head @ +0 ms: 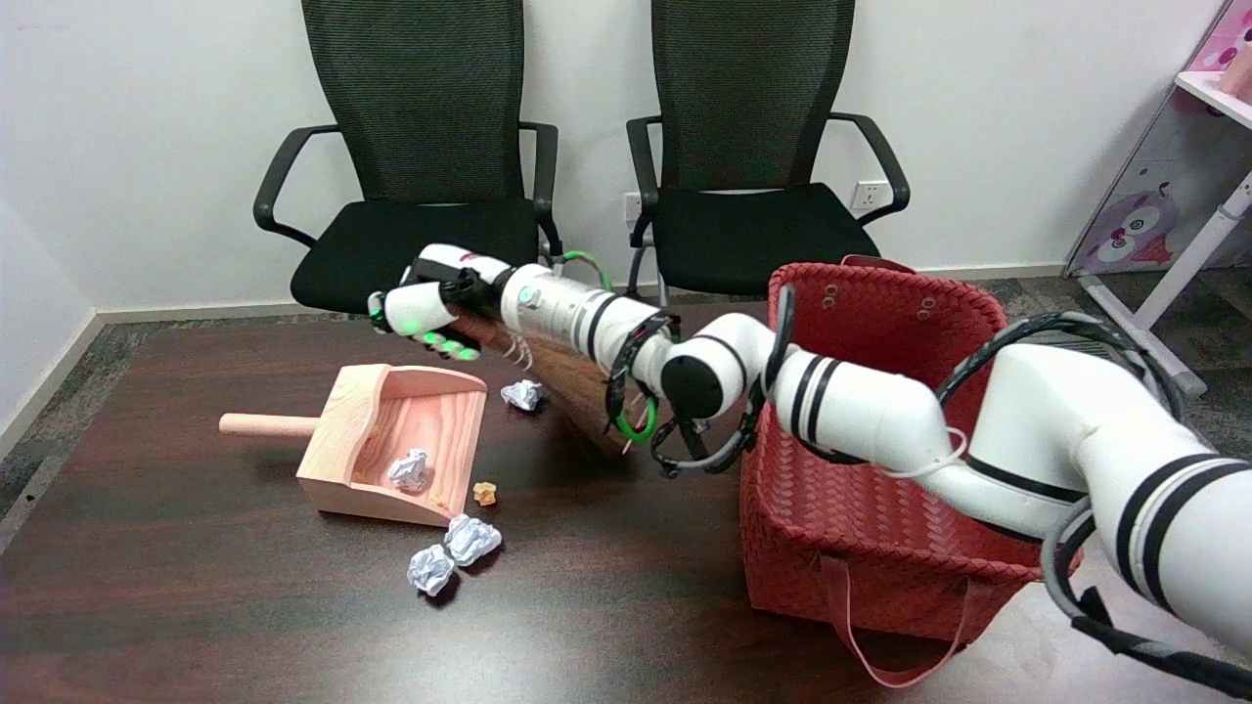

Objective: Sweep the paper ball into the dustpan.

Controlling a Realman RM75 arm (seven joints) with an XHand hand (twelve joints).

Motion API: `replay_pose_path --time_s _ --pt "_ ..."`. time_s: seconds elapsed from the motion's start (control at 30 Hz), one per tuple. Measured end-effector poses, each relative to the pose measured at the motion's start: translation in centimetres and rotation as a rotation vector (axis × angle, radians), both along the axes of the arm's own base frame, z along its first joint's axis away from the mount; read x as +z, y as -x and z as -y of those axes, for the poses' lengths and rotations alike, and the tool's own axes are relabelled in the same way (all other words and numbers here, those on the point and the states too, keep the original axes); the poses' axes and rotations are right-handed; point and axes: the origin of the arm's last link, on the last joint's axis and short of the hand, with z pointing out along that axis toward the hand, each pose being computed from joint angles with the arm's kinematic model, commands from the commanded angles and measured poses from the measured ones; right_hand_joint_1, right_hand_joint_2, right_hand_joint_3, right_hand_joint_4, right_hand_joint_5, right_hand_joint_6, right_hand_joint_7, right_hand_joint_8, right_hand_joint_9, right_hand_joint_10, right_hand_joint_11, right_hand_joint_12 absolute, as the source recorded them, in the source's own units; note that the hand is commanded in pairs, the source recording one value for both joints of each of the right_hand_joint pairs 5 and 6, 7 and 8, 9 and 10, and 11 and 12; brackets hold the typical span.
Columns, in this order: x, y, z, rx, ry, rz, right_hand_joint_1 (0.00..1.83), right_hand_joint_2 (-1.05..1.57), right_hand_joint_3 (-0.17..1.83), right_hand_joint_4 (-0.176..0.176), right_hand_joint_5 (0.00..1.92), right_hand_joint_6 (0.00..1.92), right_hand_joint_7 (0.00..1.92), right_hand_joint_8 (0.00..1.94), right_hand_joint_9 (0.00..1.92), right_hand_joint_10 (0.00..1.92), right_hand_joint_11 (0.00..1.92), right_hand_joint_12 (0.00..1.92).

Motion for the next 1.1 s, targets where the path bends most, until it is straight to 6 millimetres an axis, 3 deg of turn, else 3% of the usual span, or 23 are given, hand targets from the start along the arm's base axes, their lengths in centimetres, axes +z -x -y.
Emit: replay_pose_path --time_s 0.43,0.8,1.1 --pt "-3.4 0.2 -1.0 -0.123 -0.023 0.205 0.85 1.17 1.66 -0.012 1.92 1.92 1.92 1.92 1.92 1.92 1.92 1.92" --pt "-5.4 -2.3 -2.2 -0.139 -0.074 0.431 0.84 1.13 1.66 -0.013 1.92 1.92 1.92 1.92 1.92 1.92 1.92 1.92" --pt "-5.8 -4.3 -2.9 -0.144 -0.106 0.589 0.83 1.08 1.68 -0.012 1.92 1.92 1.92 1.92 1.92 1.92 1.92 1.92"
